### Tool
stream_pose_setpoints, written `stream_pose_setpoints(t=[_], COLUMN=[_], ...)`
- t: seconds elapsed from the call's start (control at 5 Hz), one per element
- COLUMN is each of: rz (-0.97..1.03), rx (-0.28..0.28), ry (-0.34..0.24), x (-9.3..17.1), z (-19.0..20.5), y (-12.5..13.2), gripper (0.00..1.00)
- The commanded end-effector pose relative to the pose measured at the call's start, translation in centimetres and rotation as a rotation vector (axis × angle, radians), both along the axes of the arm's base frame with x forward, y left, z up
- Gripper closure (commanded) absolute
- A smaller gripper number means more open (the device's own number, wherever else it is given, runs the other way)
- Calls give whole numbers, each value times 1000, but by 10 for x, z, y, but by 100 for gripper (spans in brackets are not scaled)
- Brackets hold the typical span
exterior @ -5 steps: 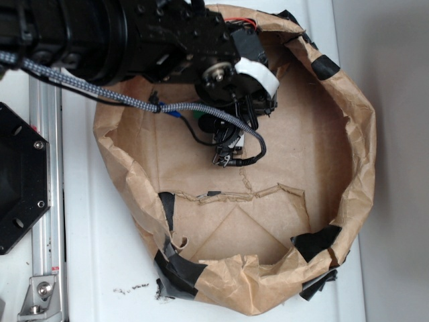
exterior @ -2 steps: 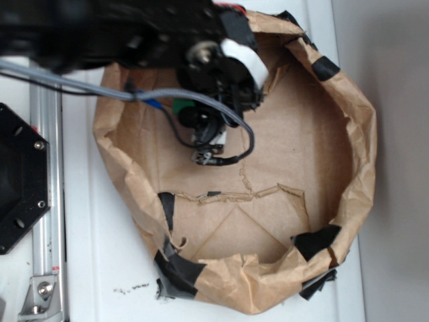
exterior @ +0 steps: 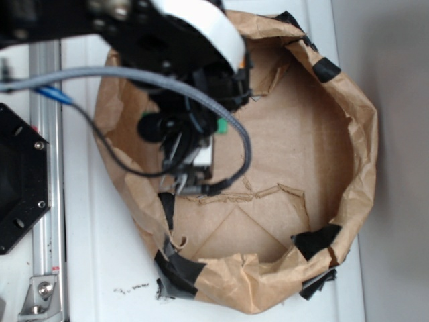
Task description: Grab the green block.
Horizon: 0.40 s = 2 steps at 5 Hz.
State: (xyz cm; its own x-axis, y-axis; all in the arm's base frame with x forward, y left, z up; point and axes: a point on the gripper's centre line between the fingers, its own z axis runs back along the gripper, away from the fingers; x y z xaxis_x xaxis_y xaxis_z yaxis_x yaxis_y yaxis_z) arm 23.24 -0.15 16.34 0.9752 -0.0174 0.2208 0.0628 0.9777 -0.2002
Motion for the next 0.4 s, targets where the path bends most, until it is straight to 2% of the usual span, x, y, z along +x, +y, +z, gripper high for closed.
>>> stream_pose_setpoints(t=[0.0,0.2], rz=[145,149], rx=[-18,-23], ry=[24,95], x=[8,5], z=[-3,-22], y=[0,8], gripper=[100,88])
